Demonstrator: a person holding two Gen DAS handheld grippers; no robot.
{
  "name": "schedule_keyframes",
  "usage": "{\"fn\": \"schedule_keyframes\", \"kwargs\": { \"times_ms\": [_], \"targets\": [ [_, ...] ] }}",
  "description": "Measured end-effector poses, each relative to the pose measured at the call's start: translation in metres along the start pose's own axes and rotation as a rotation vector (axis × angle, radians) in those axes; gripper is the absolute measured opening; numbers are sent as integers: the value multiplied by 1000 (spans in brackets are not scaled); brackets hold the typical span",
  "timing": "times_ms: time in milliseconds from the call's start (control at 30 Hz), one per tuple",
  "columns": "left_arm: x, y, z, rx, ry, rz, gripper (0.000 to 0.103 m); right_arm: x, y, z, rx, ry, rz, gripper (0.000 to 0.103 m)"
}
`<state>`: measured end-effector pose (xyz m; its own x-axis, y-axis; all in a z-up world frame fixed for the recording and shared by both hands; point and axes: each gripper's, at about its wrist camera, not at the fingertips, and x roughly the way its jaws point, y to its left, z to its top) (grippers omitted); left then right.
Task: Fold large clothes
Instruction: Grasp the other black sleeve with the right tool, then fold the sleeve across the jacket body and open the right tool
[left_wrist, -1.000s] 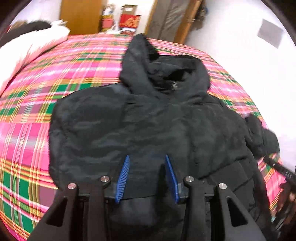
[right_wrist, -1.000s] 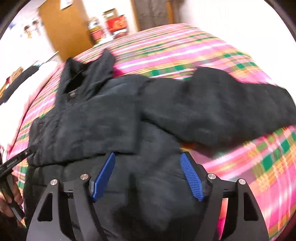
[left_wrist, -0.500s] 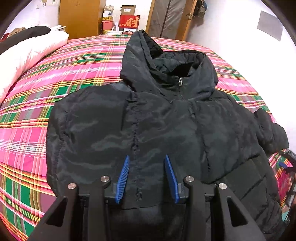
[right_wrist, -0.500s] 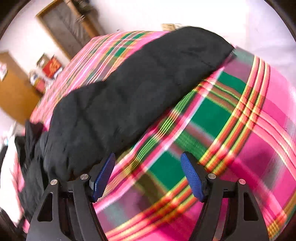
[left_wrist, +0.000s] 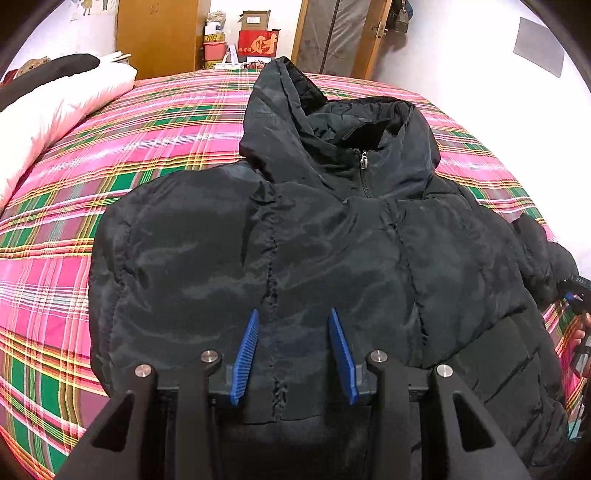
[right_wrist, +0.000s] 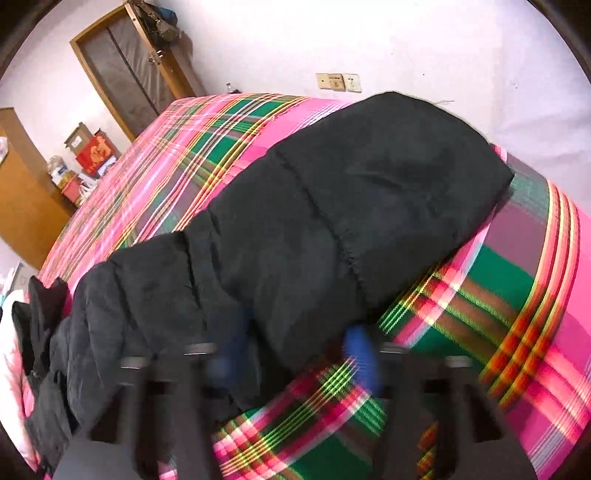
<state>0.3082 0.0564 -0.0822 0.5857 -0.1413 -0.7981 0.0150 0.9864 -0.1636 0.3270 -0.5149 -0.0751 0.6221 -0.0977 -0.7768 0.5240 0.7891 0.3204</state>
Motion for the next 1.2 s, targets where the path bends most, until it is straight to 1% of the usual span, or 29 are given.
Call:
{"fn": "schedule_keyframes", "kwargs": {
  "times_ms": [33,100,167,267,300,367,433,533,633,767,867,967,1100,1200],
  "targets": [
    [-1,1,0,-3,0,-2,42,-4,5,0,-2,-3,-1,13],
    [-2,2,1,-8,-1,0,42,-18,12,1,-42,-25,0,10],
    [-4,5,2,-19,-4,1,42,-36,25,4,-67,-44,26,9],
    [-8,11,4,-44,-8,1,42,-74,55,11,-119,-100,68,9],
    [-9,13,5,-53,-10,1,42,-81,61,12,-130,-111,78,9],
    [-11,18,6,-69,-11,4,42,-110,78,11,-165,-145,117,9],
    [-12,21,7,-84,-8,2,42,-130,97,11,-195,-165,156,9],
    [-15,25,9,-97,-3,-9,42,-153,129,6,-243,-178,216,9],
    [-17,27,10,-95,2,-7,42,-168,163,-8,-303,-166,277,9],
    [-20,32,13,-105,3,3,42,-174,205,-37,-386,-125,351,9],
    [-22,38,15,-127,4,2,42,-165,239,-72,-449,-70,403,9],
    [-24,43,15,-143,4,1,42,-149,263,-104,-507,-15,426,9],
    [-25,49,18,-164,3,-2,42,-114,289,-154,-568,89,446,9],
    [-24,53,18,-178,7,-4,42,-91,297,-181,-591,147,440,9]
  ]
}}
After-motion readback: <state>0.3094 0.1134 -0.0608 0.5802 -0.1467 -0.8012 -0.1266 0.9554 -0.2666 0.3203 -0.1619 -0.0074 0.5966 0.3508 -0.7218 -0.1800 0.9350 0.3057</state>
